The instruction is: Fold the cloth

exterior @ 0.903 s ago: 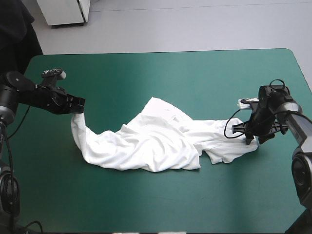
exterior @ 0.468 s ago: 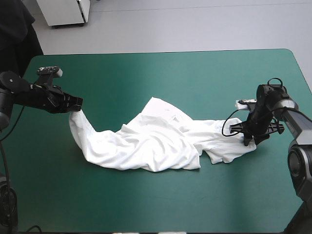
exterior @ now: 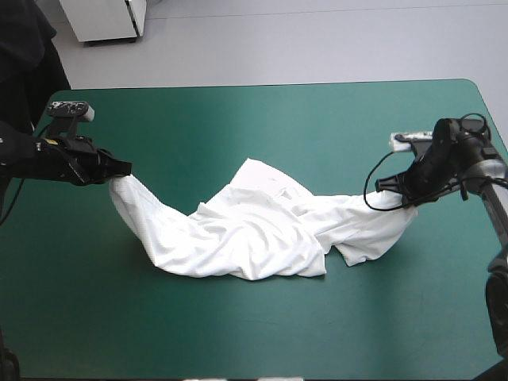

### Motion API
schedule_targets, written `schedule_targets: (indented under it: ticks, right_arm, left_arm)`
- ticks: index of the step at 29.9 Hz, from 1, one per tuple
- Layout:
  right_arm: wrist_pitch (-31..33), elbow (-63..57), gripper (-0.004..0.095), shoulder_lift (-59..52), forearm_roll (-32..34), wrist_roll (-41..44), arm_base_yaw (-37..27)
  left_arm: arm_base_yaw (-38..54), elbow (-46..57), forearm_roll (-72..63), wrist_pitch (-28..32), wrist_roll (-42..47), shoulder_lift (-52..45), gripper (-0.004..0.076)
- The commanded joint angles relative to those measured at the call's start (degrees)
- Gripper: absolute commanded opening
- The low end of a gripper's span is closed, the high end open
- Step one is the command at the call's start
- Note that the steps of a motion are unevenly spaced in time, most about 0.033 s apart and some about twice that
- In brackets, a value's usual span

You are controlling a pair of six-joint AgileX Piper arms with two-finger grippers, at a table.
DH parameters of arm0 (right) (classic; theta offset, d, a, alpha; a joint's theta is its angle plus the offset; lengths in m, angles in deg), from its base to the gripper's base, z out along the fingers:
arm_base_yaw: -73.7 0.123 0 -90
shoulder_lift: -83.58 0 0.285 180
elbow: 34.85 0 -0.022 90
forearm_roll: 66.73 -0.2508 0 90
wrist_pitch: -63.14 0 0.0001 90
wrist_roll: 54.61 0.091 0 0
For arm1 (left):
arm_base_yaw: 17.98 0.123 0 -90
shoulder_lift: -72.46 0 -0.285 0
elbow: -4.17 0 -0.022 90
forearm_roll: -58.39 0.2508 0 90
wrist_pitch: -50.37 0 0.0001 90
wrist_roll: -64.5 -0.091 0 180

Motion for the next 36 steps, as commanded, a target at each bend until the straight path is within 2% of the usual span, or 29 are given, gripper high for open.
schedule_targets:
  ticks: [1,6,10,18,23,27,32,36]
  right_arm:
    - [0.15,9.35,-0.0017,-8.93,-0.34,0.25,0.04]
    - [0.15,24.83,-0.0017,-14.67,-2.15,0.90,0.04]
    - [-1.18,38.74,-0.0017,-17.62,-4.31,1.67,0.04]
    - [-7.80,53.68,-0.0017,-23.72,-7.68,1.54,0.04]
    - [-8.62,55.18,-0.0017,-29.40,-9.82,-0.02,0.75]
    - [-6.91,54.84,-0.0017,-33.08,-8.87,-0.41,7.38]
    - [-0.46,54.84,-0.0016,-34.43,-6.26,0.45,14.79]
    - [0.13,50.35,-0.0017,-34.32,-0.58,1.30,16.04]
  left_arm:
    - [-1.26,-2.17,-2.67,-2.27,-0.13,-6.05,-0.0022]
    - [-1.27,-8.16,-2.67,0.42,-0.71,-11.84,-0.0022]
    - [-1.27,-16.84,-2.76,3.49,-1.07,-14.00,-0.0022]
    - [-1.35,-36.22,-2.05,8.20,-0.96,-14.55,-0.0022]
    - [-4.54,-42.80,4.25,9.34,-0.71,-16.42,-0.0022]
    - [-10.21,-43.83,14.77,8.86,3.42,-19.98,-0.0022]
    - [-15.74,-43.57,24.55,3.01,11.05,-23.54,-0.0022]
    - [-16.82,-40.28,27.94,-0.64,12.36,-23.53,-0.0022]
